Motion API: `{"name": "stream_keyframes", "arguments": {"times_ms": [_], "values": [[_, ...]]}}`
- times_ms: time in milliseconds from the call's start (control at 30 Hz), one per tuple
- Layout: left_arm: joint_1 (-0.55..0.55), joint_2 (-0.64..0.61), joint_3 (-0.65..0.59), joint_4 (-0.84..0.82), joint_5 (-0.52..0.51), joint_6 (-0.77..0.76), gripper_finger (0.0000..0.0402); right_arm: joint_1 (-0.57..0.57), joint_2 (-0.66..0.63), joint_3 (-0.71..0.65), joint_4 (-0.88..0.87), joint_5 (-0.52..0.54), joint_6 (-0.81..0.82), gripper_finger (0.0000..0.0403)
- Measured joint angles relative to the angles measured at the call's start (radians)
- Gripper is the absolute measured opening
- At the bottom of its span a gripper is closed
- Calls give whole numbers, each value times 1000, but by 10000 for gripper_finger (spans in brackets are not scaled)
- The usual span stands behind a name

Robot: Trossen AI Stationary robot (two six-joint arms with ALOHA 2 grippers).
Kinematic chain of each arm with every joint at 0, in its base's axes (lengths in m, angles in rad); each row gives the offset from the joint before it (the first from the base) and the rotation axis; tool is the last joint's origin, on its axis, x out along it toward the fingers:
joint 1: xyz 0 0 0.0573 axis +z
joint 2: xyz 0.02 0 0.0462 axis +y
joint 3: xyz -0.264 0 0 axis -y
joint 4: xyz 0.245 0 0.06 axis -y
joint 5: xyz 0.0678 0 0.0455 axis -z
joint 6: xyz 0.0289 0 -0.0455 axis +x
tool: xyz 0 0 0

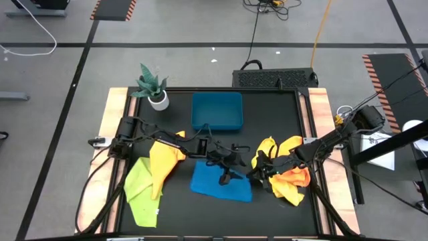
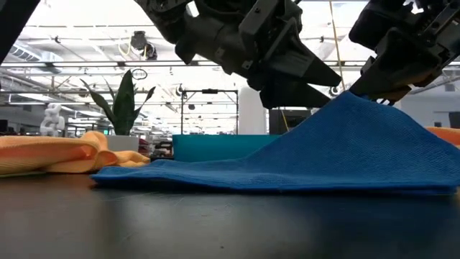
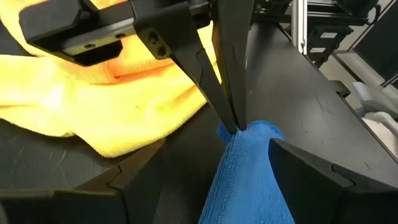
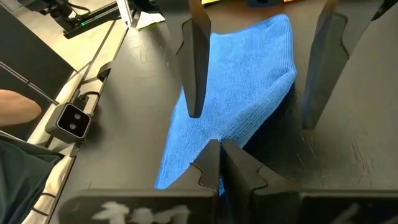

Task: Fold microfiber towels
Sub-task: Fold the blue microfiber cloth

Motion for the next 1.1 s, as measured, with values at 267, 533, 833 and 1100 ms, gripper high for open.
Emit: {"name": "stream_keyframes", "arguments": {"times_ms": [267, 533, 833, 1100], "values": [[7, 76, 52, -7, 48, -14, 282, 0, 0, 0, -3, 0, -4, 0], [9, 158, 165, -106, 96, 0, 282, 0, 0, -1, -31, 4, 0, 0], [9, 156, 169, -146, 97, 2, 282, 0, 1, 0, -38, 3, 0, 0], [9, 156, 169, -168, 108, 8, 282, 0, 1, 0, -37, 2, 0, 0]]}}
